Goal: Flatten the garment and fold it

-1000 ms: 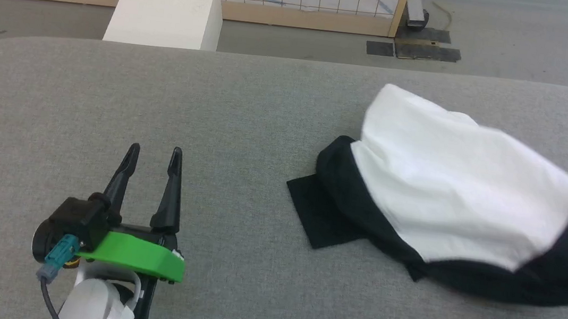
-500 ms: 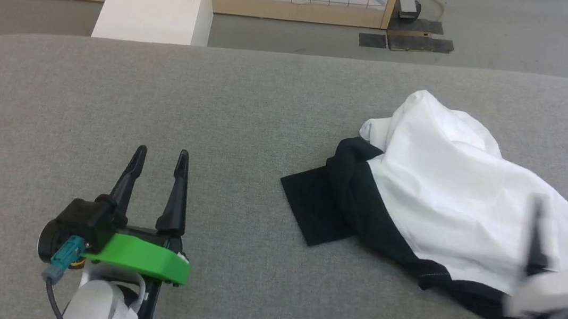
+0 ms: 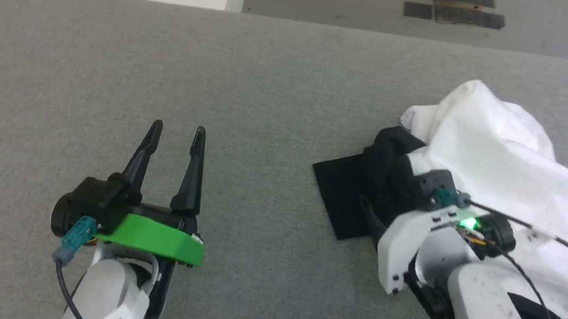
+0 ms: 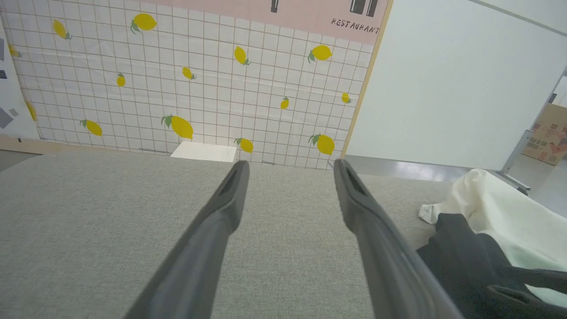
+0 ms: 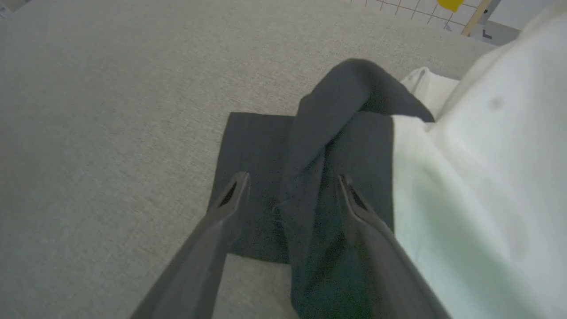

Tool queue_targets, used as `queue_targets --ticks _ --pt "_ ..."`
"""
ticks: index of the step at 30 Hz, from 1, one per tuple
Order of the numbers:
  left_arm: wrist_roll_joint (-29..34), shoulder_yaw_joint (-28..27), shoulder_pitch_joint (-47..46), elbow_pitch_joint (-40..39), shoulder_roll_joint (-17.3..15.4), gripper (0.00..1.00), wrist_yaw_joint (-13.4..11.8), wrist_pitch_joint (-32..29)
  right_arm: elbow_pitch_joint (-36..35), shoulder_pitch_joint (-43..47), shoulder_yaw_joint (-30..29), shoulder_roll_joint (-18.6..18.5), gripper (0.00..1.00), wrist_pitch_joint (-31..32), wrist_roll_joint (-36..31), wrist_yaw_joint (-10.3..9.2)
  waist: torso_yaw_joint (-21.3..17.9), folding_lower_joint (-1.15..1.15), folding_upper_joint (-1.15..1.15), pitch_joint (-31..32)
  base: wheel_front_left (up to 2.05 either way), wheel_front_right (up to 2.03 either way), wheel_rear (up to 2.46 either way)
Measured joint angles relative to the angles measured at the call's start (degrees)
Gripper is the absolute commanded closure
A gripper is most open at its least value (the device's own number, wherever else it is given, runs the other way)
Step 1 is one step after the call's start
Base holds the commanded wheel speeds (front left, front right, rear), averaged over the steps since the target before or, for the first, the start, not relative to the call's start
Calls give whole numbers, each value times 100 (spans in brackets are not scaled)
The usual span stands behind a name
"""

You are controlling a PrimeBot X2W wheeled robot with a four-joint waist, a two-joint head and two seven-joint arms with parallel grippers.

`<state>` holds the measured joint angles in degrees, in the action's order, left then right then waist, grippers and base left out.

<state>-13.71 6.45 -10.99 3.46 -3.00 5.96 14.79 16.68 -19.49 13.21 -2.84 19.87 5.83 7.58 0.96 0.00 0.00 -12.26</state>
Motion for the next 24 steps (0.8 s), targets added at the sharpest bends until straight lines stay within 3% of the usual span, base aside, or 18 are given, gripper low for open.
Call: queue_targets --ticks 6,7,8,9,18,22,24 --pt "-1 38 -29 -16 1 0 -5 0 613 -615 5 -2 0 30 -199 0 222 0 0 -202 0 0 0" --pt "-1 46 -35 -15 1 0 -11 0 722 -706 22 -3 55 26 -165 0 253 0 0 -232 0 0 0" --pt "-1 54 -41 -14 1 0 -16 0 799 -770 48 -4 69 5 -135 0 276 0 0 -252 0 0 0" --pt "-1 64 -55 -14 1 0 -24 0 875 -844 80 -3 100 -51 -71 0 304 0 0 -274 0 0 0" --pt "-45 182 -99 64 1 0 -49 0 880 -1692 671 -20 100 -1085 842 -1 424 0 0 -234 0 0 0" --pt "-82 180 -98 104 1 0 -49 0 461 -2097 1507 -25 100 -1497 1149 -1 462 0 0 -117 0 0 0" --pt "-116 171 -97 105 2 0 -49 0 233 -2167 2212 -16 100 -1511 1326 -1 485 0 0 -57 0 0 0"
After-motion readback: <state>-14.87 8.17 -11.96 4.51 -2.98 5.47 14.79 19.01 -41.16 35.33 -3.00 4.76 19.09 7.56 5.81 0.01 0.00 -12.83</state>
